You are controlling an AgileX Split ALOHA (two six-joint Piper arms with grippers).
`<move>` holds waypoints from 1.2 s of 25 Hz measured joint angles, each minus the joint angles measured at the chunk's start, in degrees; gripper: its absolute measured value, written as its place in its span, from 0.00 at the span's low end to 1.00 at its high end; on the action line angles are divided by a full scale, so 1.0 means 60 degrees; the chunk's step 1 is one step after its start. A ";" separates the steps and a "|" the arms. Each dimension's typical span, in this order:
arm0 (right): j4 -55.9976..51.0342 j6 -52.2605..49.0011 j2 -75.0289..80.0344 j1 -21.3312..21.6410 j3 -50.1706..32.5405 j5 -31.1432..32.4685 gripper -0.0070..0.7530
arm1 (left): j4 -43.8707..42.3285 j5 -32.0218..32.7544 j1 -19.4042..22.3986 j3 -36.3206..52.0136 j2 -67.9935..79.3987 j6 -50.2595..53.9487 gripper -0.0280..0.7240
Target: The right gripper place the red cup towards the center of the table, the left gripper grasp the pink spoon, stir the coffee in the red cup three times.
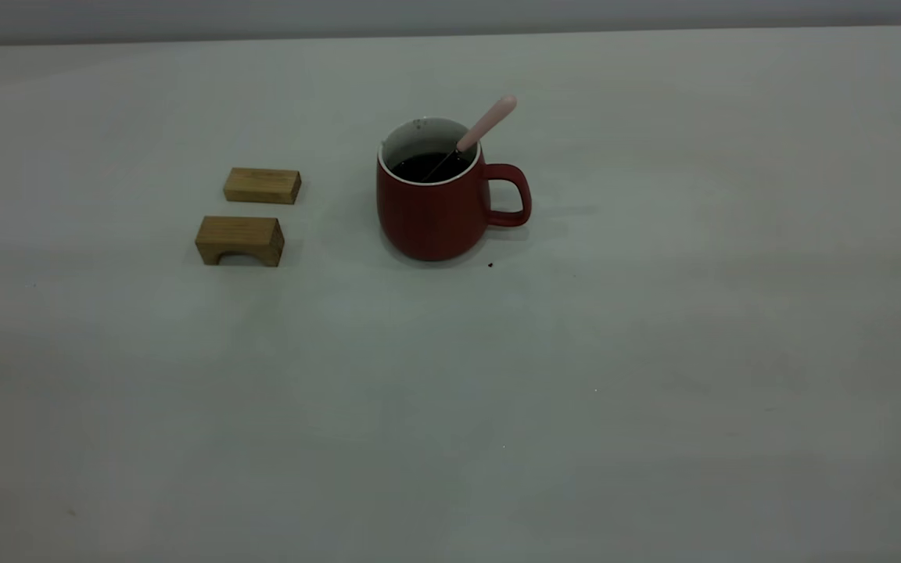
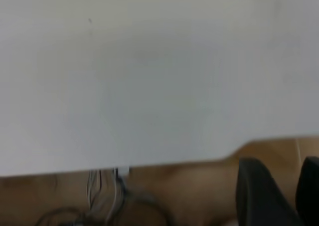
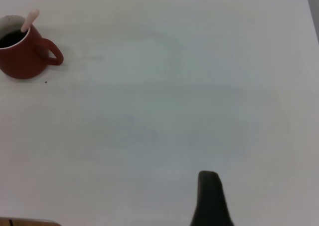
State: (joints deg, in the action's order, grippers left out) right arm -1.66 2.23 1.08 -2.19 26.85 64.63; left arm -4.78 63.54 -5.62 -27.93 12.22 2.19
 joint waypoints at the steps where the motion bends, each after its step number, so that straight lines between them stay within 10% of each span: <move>1: 0.0000 0.0000 0.0000 0.0000 0.0000 0.0000 0.78 | 0.0000 0.0009 0.0068 0.0004 -0.0308 0.0000 0.39; 30: 0.0000 0.0000 0.0000 0.0000 0.0000 0.0000 0.78 | 0.0000 0.0171 0.0098 0.0014 -0.2200 0.0000 0.39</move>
State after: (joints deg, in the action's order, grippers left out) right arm -1.66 2.23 1.08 -2.19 26.85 64.63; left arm -4.78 64.57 -5.04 -27.85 -0.98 2.19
